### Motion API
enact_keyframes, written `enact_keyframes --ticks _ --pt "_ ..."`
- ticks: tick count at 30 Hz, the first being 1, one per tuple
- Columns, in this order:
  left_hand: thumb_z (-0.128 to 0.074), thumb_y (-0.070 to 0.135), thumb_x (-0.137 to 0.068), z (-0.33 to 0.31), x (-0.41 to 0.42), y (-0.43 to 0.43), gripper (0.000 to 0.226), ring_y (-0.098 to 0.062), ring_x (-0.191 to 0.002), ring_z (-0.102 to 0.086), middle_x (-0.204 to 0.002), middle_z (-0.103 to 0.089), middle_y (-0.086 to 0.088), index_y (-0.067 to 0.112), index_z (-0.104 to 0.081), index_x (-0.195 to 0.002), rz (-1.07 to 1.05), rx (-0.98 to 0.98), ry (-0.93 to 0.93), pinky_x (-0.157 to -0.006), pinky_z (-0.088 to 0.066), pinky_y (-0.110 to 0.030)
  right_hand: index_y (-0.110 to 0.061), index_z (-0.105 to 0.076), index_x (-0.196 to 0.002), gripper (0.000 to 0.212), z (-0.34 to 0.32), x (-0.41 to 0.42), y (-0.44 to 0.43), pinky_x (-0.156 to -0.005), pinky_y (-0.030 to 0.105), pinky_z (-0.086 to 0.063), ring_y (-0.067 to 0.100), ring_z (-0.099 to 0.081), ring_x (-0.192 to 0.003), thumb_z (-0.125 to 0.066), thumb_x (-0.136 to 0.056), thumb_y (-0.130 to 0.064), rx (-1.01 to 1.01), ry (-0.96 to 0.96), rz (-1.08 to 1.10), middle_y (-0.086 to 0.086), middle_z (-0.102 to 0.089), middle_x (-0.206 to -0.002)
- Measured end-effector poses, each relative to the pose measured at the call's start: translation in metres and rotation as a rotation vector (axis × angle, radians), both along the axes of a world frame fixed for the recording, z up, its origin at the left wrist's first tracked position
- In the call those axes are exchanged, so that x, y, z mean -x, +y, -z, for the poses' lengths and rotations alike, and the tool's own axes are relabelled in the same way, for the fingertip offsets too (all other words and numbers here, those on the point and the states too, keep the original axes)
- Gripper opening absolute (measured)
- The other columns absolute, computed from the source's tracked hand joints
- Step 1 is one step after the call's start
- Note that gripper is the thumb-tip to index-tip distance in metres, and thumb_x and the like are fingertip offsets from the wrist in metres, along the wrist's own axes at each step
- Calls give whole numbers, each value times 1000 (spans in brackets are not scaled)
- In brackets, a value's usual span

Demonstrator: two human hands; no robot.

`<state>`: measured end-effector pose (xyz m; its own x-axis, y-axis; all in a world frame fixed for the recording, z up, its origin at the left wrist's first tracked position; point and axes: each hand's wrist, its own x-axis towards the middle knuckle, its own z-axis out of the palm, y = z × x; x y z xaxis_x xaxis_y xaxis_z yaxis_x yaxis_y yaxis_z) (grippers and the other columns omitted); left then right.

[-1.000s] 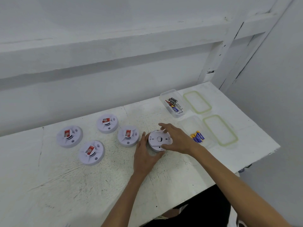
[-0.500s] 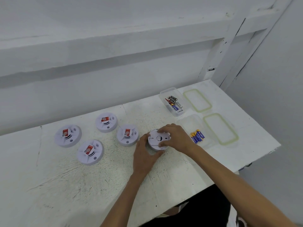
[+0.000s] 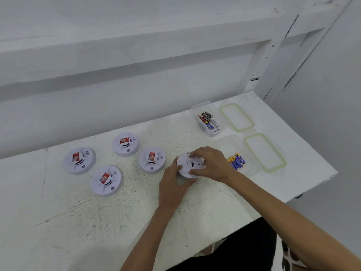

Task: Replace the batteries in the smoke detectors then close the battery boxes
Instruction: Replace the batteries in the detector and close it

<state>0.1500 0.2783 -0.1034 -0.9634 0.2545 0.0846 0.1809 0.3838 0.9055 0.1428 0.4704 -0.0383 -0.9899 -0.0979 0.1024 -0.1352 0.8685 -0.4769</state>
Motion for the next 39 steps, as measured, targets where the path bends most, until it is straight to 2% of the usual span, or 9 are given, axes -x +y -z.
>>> enact_keyframes --ticks 3,6,9,11,14,21,26,32,39 --pt "-76 69 -74 3 0 -1 87 -4 -122 -57 -139 -59 14 25 -49 -145 -8 5 -15 -94 -53 -20 -23 -65 -112 51 1 2 -2 -75 25 -48 13 -59 -92 -81 -70 -48 -9 29 -25 -8 -67 -106" --pt "-78 69 -72 2 0 -1 84 -4 -119 -58 -133 -59 16 28 -48 -139 -22 5 -44 -92 -55 -28 -18 -67 -111 50 5 1 -7 -71 26 -47 16 -56 -87 -77 -72 -48 -71 70 -54 -3 -63 -101" --pt "-81 66 -70 1 0 1 84 -2 -129 -53 -143 -52 22 37 -44 -140 -18 -20 -39 -101 -51 -28 -15 -69 -110 53 9 0 -9 -69 29 -48 18 -53 -85 -77 -72 -51 -106 77 -45 0 -61 -99" --pt "-74 75 -71 3 3 3 98 -8 -140 -44 -153 -45 14 27 -40 -149 -11 41 16 -109 -45 -33 -16 -68 -115 61 8 1 -13 -70 28 -46 17 -52 -88 -77 -71 -57 -103 53 -18 -1 -60 -101" --pt "-68 80 -71 11 10 6 101 -16 -136 -48 -147 -53 3 16 -47 -146 6 133 107 -110 -45 -46 -16 -68 -119 66 7 4 -18 -69 31 -47 18 -52 -88 -74 -71 -60 -119 42 -4 -1 -60 -100" --pt "-78 66 -66 1 8 4 93 7 -118 -36 -129 -35 47 32 -44 -146 -4 79 98 -99 -43 -33 -13 -70 -106 61 12 5 -18 -59 32 -48 20 -52 -81 -63 -73 -63 -195 103 -39 3 -58 -94" --pt "-91 50 -65 -2 6 5 93 6 -115 -36 -124 -38 36 29 -48 -145 -35 102 46 -102 -46 -40 -11 -68 -106 60 15 3 -18 -61 32 -49 21 -49 -83 -59 -77 -63 -244 133 -72 5 -55 -96" --pt "-81 62 -65 0 6 3 94 -3 -122 -41 -131 -51 19 30 -47 -147 -3 126 34 -104 -46 -40 -11 -64 -111 59 14 3 -20 -67 35 -50 23 -46 -88 -56 -81 -62 -306 116 -94 7 -55 -103" --pt "-83 51 -64 -2 8 3 93 -6 -115 -43 -127 -57 10 22 -50 -145 -3 140 84 -99 -49 -43 -5 -59 -116 61 26 0 -28 -59 40 -54 28 -44 -93 -48 -90 -59 -416 63 -52 14 -55 -111"
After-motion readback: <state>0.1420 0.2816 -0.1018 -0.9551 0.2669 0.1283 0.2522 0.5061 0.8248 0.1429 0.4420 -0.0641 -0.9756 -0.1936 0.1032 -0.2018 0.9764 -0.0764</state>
